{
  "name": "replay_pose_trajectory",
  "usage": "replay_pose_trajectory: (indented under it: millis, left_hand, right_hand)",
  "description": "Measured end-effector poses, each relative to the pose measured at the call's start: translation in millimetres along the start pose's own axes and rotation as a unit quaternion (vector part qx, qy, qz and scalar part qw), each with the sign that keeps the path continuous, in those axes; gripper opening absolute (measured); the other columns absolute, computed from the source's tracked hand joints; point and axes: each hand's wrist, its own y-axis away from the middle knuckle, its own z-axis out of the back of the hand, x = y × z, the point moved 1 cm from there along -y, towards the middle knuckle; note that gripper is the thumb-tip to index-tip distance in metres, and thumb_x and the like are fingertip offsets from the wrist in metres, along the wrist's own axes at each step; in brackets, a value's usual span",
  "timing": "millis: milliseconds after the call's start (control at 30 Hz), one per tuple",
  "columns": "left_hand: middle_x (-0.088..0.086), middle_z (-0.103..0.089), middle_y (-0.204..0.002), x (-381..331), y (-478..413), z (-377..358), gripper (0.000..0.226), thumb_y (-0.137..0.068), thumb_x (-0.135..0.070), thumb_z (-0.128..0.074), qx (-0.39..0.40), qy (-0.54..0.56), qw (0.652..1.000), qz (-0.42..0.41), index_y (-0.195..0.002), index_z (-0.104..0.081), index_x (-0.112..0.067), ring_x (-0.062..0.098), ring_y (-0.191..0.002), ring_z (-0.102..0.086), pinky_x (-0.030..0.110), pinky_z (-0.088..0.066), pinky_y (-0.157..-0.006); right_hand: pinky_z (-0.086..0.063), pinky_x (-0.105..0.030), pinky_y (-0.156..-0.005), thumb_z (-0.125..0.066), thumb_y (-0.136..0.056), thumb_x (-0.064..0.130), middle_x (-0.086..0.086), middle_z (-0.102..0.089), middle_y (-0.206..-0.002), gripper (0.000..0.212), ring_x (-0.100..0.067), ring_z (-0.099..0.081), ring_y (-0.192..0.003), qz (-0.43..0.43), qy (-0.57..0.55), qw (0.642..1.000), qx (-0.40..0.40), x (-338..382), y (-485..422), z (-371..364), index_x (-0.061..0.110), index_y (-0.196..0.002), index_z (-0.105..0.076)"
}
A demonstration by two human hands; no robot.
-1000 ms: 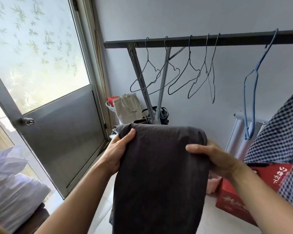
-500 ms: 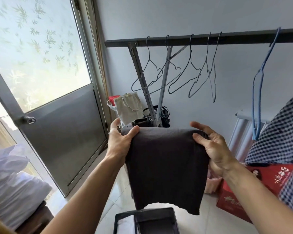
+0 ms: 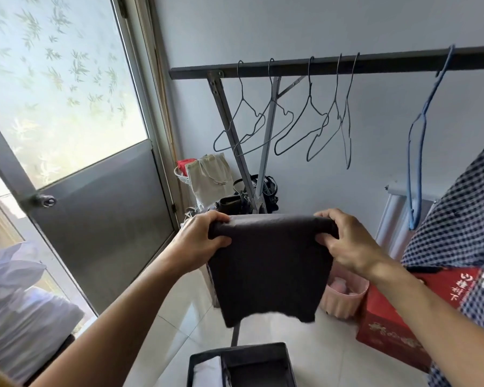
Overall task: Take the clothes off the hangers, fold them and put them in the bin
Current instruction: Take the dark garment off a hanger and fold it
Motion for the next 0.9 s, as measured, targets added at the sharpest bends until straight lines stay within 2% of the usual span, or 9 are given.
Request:
replay_pose_trajectory:
  millis: [100,200,267,333,433,667,767,833,900]
  left_hand:
    - [-0.011,-0.058,-0.086,-0.8,-0.8,6.9,0.009,-0.086,-0.025,-0.072,-0.027,-0.034,0.998,-0.039,-0.091,-0.067,-0.030,0.005,-0.081,-0.054,0.020,-0.038,-0.069]
    - [-0.004,-0.049,-0.094,9.8,-4.5,11.7,0.008,-0.081,-0.034,-0.076,-0.043,-0.013,0.999,-0.024,-0.085,-0.070,-0.032,0.008,-0.089,-0.048,0.021,-0.040,-0.076]
    - [-0.004,-0.053,-0.106,18.0,-4.1,14.7,0.012,-0.076,-0.034,-0.082,-0.054,0.093,0.994,0.022,-0.082,-0.073,-0.029,0.011,-0.101,-0.051,0.025,-0.045,-0.084]
    - [-0.001,-0.064,-0.115,19.4,1.7,13.5,0.021,-0.074,-0.030,-0.081,-0.038,0.265,0.961,0.071,-0.092,-0.075,-0.021,0.016,-0.105,-0.062,0.025,-0.051,-0.085]
    - [0.015,-0.073,-0.103,19.8,10.4,3.1,0.032,-0.081,-0.028,-0.071,-0.004,0.424,0.896,0.129,-0.104,-0.072,-0.006,0.025,-0.091,-0.069,0.036,-0.056,-0.083]
    - [0.013,-0.074,-0.089,33.7,10.6,-13.7,0.034,-0.089,-0.031,-0.065,-0.042,0.511,0.828,0.225,-0.106,-0.069,-0.002,0.018,-0.071,-0.071,0.029,-0.061,-0.069]
    - [0.014,-0.074,-0.100,50.1,15.6,-23.7,0.062,-0.075,-0.056,-0.065,0.035,0.543,0.783,0.300,-0.110,-0.068,-0.004,0.025,-0.088,-0.071,0.040,-0.058,-0.085]
    - [0.014,-0.072,-0.112,65.0,23.8,-30.0,0.065,-0.072,-0.065,-0.063,0.106,0.537,0.784,0.294,-0.109,-0.072,-0.012,0.028,-0.103,-0.068,0.047,-0.048,-0.100]
    - [0.018,-0.070,-0.113,77.4,29.1,-35.1,0.062,-0.069,-0.058,-0.078,0.161,0.517,0.801,0.256,-0.106,-0.072,-0.009,0.029,-0.101,-0.067,0.048,-0.048,-0.100]
  right_hand:
    - [-0.047,-0.027,-0.077,-0.064,-0.090,0.007,-0.001,-0.066,-0.090,0.012,-0.021,-0.062,-0.091,0.032,0.053,0.997,-0.044,0.9,-3.5,1.9,0.018,-0.096,-0.067]
    - [-0.045,-0.038,-0.094,-0.071,-0.085,0.012,-0.002,-0.056,-0.098,0.008,-0.025,-0.053,-0.104,0.043,0.060,0.995,-0.074,-2.7,-9.9,3.9,0.018,-0.090,-0.069]
    - [-0.044,-0.026,-0.095,-0.074,-0.083,0.011,-0.003,-0.058,-0.108,0.010,-0.018,-0.054,-0.109,0.023,-0.056,0.995,-0.075,-4.9,-12.0,6.1,0.015,-0.090,-0.069]
    - [-0.049,-0.019,-0.083,-0.070,-0.086,0.011,-0.006,-0.069,-0.106,0.006,-0.017,-0.065,-0.100,-0.012,-0.209,0.977,-0.042,-3.2,-11.4,5.5,0.012,-0.091,-0.071]
    - [-0.055,-0.028,-0.067,-0.060,-0.094,0.021,-0.009,-0.074,-0.091,0.017,-0.022,-0.071,-0.085,-0.073,-0.351,0.933,0.002,1.4,-10.6,-6.3,0.007,-0.094,-0.070]
    - [-0.055,-0.039,-0.082,-0.050,-0.100,0.028,-0.013,-0.070,-0.098,0.023,-0.025,-0.066,-0.087,-0.088,-0.331,0.939,-0.027,2.5,-19.1,-38.5,0.013,-0.095,-0.066]
    - [-0.054,-0.037,-0.081,-0.050,-0.100,0.028,-0.010,-0.070,-0.095,0.023,-0.024,-0.066,-0.084,-0.102,-0.326,0.938,-0.049,-2.0,-26.2,-51.8,0.012,-0.092,-0.065]
    - [-0.053,-0.033,-0.078,-0.050,-0.100,0.027,-0.008,-0.068,-0.092,0.023,-0.021,-0.064,-0.081,-0.109,-0.323,0.938,-0.066,-3.8,-33.0,-60.2,0.012,-0.089,-0.064]
    - [-0.051,-0.034,-0.080,-0.050,-0.100,0.028,-0.007,-0.067,-0.090,0.024,-0.023,-0.063,-0.084,-0.133,-0.319,0.935,-0.076,-8.4,-40.3,-69.4,0.011,-0.089,-0.064]
